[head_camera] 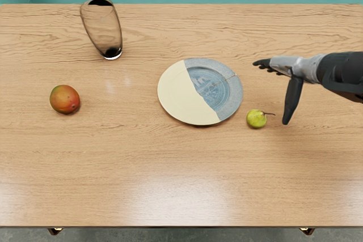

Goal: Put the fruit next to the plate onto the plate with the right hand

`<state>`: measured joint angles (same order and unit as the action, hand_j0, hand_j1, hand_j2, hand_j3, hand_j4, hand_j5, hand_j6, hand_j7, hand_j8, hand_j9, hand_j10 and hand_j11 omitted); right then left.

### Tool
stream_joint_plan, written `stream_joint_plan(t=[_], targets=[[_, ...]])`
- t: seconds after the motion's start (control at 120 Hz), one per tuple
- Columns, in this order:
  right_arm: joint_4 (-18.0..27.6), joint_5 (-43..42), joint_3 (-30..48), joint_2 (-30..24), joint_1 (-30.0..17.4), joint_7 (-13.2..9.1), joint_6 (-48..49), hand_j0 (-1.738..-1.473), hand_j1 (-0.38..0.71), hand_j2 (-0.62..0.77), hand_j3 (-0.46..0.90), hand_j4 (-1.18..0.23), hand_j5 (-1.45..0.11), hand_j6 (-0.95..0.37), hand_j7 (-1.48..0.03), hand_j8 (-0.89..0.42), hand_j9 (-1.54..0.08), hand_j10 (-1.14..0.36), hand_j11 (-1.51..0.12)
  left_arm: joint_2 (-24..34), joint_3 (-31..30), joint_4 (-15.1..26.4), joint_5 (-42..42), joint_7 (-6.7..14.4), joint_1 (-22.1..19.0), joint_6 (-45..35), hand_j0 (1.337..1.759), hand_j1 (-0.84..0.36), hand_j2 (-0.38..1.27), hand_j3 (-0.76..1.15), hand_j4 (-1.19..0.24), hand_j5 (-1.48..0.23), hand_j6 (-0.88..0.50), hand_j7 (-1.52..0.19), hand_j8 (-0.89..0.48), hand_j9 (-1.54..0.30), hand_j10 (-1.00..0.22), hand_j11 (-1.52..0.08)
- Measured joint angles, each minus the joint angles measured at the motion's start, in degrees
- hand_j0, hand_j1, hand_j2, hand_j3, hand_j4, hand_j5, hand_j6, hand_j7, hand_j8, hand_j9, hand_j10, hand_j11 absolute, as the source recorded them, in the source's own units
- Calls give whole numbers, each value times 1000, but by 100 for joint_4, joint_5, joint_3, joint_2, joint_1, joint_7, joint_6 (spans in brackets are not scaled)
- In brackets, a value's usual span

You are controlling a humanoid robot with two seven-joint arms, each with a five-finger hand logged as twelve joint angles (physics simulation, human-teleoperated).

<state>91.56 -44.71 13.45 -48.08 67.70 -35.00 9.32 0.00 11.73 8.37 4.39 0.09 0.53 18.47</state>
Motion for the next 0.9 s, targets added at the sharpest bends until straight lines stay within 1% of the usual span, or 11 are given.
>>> stream_joint_plan(t=[0.2,0.333,0.483,0.667,0.767,0.9], targets=[[102,-829,-16,263,-508,0,-623,-1658,-349,1,0,-4,-1,-6,0,-5,0,-3,0,0,-3,-1,0,0,0,0,1658,325,4,0,-21,-26,-20,-26,-20,-26,-20,-26],[228,-1118,-18,383,-814,0,-909,-1658,-349,2,0,-4,-1,-6,0,-5,0,-3,0,0,-3,-1,0,0,-6,-1,1658,325,4,0,-21,-27,-21,-26,-20,-26,-20,-26],[249,-1474,-14,485,-1098,0,-1343,-1658,-349,2,0,-4,-1,-6,0,-5,0,-3,0,0,-5,-1,0,0,-4,-1,1658,325,4,0,-20,-26,-20,-26,-20,-26,-20,-26],[247,-1646,12,549,-1399,0,-1893,-1658,-349,2,0,-4,-1,-6,0,-5,0,-3,0,0,-22,-1,0,0,0,-1,1658,325,4,0,-21,-26,-20,-26,-20,-26,-20,-26],[245,-1919,-1,627,-1535,0,-2181,-1658,-314,-4,0,-34,-40,-36,-39,-35,-40,-34,-40,0,-21,-2,0,0,0,0,1658,325,4,0,-20,-26,-20,-26,-20,-26,-20,-26],[247,-2310,32,637,-1714,0,-2326,-1658,-261,-13,0,-79,-98,-81,-97,-80,-98,-78,-98,0,-25,-2,0,0,0,-1,1658,325,4,0,-21,-26,-20,-26,-20,-26,-20,-26]])
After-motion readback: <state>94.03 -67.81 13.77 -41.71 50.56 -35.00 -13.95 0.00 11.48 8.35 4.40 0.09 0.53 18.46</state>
